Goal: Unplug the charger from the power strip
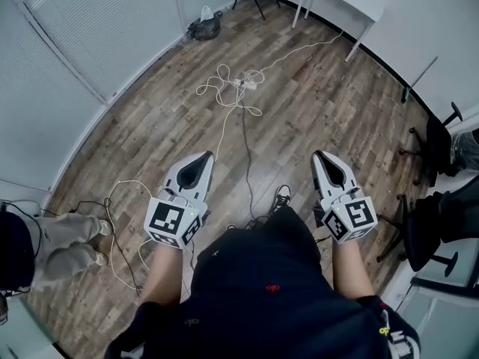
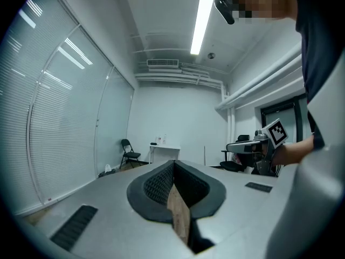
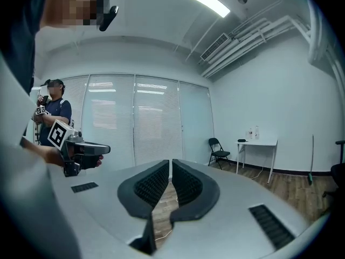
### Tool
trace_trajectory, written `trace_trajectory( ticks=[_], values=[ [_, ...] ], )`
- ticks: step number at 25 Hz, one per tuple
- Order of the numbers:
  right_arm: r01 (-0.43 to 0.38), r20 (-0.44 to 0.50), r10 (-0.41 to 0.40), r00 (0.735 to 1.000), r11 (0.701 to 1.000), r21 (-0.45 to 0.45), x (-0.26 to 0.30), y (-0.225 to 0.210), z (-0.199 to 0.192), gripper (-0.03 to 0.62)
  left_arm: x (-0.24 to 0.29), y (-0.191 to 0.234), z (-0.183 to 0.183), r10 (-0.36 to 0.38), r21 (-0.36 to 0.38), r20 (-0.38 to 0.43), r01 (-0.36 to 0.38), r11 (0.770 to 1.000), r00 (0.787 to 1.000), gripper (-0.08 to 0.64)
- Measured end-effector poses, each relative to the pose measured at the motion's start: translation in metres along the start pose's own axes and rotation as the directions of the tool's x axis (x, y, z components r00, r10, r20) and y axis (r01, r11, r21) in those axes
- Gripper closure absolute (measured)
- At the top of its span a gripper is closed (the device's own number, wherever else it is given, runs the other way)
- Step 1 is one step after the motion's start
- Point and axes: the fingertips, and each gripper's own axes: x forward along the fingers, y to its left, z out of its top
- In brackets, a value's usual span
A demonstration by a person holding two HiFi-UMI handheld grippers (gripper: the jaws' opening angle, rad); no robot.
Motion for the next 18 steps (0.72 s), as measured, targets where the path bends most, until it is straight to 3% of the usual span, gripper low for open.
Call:
trace_trajectory(
  ticks=[11, 18],
  values=[
    [-0.085, 0.028, 0.084, 0.996, 0.996, 0.006, 0.099, -0.066, 0.010, 0.558, 0.083, 0.043, 0.008, 0.069, 0.007, -0.004, -0.068, 0.998, 0.998, 0.540],
    [-0.168, 0.043, 0.168, 0.985, 0.986, 0.008, 0.169, -0.146, 0.024, 0.558, 0.177, 0.061, 0.028, 0.126, 0.000, -0.006, -0.126, 0.992, 0.992, 0.540]
  ],
)
